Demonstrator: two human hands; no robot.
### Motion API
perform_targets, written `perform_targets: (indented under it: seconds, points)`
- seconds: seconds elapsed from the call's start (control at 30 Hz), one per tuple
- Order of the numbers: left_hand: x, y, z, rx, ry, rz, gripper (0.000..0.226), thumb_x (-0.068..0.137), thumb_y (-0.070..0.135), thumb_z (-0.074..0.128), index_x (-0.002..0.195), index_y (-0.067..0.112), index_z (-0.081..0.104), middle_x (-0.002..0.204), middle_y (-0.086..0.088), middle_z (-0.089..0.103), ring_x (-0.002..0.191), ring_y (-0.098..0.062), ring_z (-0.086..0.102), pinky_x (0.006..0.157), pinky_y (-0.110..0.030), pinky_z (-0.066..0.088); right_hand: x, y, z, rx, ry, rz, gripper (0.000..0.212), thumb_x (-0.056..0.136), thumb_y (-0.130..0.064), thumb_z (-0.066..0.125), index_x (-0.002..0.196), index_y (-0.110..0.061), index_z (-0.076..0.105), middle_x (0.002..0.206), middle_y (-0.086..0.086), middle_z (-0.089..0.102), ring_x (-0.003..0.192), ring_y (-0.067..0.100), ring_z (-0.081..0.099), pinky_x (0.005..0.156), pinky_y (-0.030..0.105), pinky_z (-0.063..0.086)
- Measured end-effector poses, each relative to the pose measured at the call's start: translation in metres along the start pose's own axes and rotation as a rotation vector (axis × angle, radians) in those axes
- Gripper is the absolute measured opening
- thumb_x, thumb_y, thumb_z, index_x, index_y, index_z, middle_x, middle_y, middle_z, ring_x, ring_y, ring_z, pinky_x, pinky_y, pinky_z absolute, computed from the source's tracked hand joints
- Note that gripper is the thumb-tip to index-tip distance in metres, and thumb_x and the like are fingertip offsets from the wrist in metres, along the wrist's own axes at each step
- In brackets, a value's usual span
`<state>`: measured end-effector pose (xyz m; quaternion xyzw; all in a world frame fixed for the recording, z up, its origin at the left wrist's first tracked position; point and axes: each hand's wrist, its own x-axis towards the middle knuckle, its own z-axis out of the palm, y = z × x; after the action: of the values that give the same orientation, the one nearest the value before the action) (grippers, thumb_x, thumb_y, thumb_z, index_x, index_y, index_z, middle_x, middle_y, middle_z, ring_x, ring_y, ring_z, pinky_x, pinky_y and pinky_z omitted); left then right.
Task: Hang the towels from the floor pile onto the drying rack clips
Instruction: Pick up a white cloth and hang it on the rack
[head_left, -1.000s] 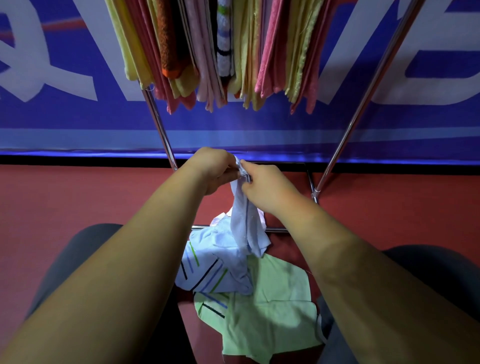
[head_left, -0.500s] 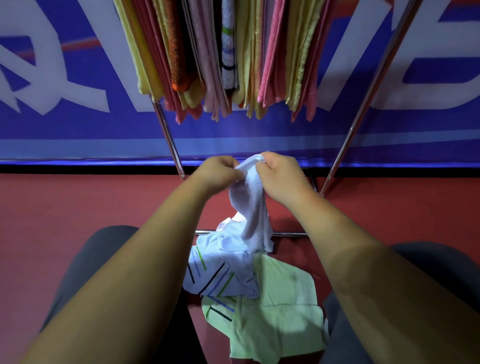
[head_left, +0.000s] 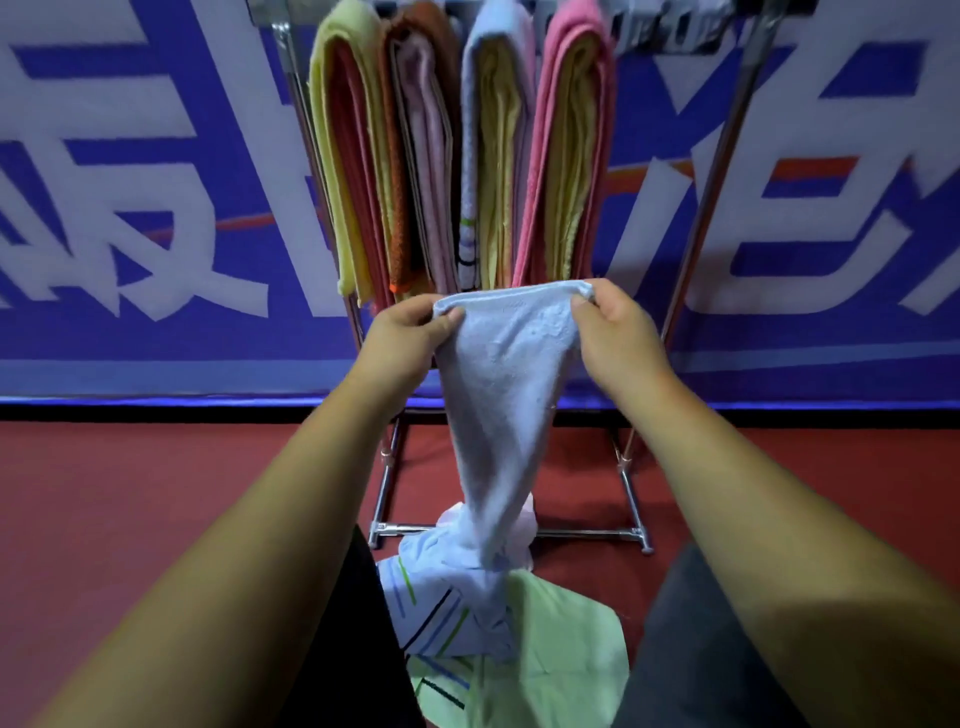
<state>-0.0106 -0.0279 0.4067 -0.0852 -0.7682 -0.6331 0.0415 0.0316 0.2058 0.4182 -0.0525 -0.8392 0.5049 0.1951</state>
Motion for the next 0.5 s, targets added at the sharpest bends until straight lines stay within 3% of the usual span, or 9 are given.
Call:
perform_targets:
  seconds: [0.07, 0.13, 0.2, 0.3, 0.33, 0.4, 0.5]
  points:
    - [0.003, 0.038, -0.007, -0.038, 0.0, 0.041, 0.016, 0.103, 0.026, 0.069, 0.109, 0.016, 0.08, 0.092, -0.004, 0.076, 0.083, -0.016, 0.066, 0.078, -0.045, 0.061, 0.006, -0.028, -0.018, -0.008, 0.009, -0.021, 0.023, 0.102, -0.03, 0.05, 0.106, -0.015, 0.067, 0.097, 0.008, 0.073, 0.079, 0.014, 0.058, 0.067, 0.027, 0.047]
    - [0.01, 0.071, -0.014, -0.007, 0.013, 0.079, 0.018, 0.101, 0.034, 0.069, 0.109, 0.021, 0.08, 0.091, -0.019, 0.074, 0.078, -0.025, 0.062, 0.066, -0.056, 0.058, 0.012, -0.053, -0.035, 0.005, 0.008, -0.04, 0.022, 0.104, -0.03, 0.049, 0.107, -0.022, 0.069, 0.095, 0.001, 0.073, 0.076, 0.012, 0.059, 0.055, 0.015, 0.043]
    - [0.013, 0.104, -0.019, -0.006, 0.037, 0.134, 0.017, 0.1, 0.037, 0.07, 0.105, 0.023, 0.08, 0.09, -0.026, 0.072, 0.078, -0.028, 0.061, 0.067, -0.061, 0.058, 0.015, -0.082, -0.051, 0.016, 0.007, -0.061, 0.02, 0.105, -0.03, 0.049, 0.107, -0.029, 0.07, 0.092, -0.007, 0.072, 0.079, 0.01, 0.064, 0.057, 0.014, 0.046]
    - [0.013, 0.151, -0.028, -0.041, 0.069, 0.235, 0.012, 0.101, 0.028, 0.071, 0.1, 0.022, 0.081, 0.089, 0.001, 0.078, 0.083, -0.015, 0.068, 0.081, -0.043, 0.061, 0.019, -0.118, -0.068, 0.089, 0.025, -0.093, 0.022, 0.1, -0.037, 0.054, 0.108, -0.033, 0.075, 0.097, -0.008, 0.078, 0.097, 0.016, 0.073, 0.087, 0.034, 0.06]
    - [0.012, 0.166, -0.032, -0.022, 0.075, 0.255, 0.012, 0.102, 0.03, 0.07, 0.101, 0.025, 0.081, 0.093, 0.004, 0.079, 0.089, -0.013, 0.071, 0.085, -0.043, 0.063, 0.022, -0.127, -0.072, 0.118, 0.013, -0.095, 0.025, 0.096, -0.042, 0.056, 0.107, -0.035, 0.077, 0.098, -0.006, 0.079, 0.098, 0.019, 0.075, 0.093, 0.044, 0.062]
    - [0.01, 0.186, -0.039, 0.029, 0.08, 0.247, 0.014, 0.101, 0.04, 0.069, 0.105, 0.034, 0.081, 0.103, 0.006, 0.079, 0.103, -0.016, 0.072, 0.089, -0.045, 0.064, 0.03, -0.139, -0.079, 0.184, -0.014, -0.098, 0.028, 0.089, -0.049, 0.057, 0.105, -0.039, 0.078, 0.099, -0.004, 0.081, 0.101, 0.025, 0.077, 0.096, 0.057, 0.061]
    - [0.01, 0.205, -0.047, 0.046, 0.109, 0.242, 0.019, 0.1, 0.044, 0.07, 0.113, 0.036, 0.081, 0.109, 0.006, 0.077, 0.108, -0.019, 0.071, 0.091, -0.047, 0.064, 0.033, -0.16, -0.087, 0.265, -0.029, -0.096, 0.026, 0.091, -0.042, 0.06, 0.106, -0.037, 0.081, 0.103, -0.004, 0.082, 0.106, 0.027, 0.077, 0.099, 0.06, 0.059]
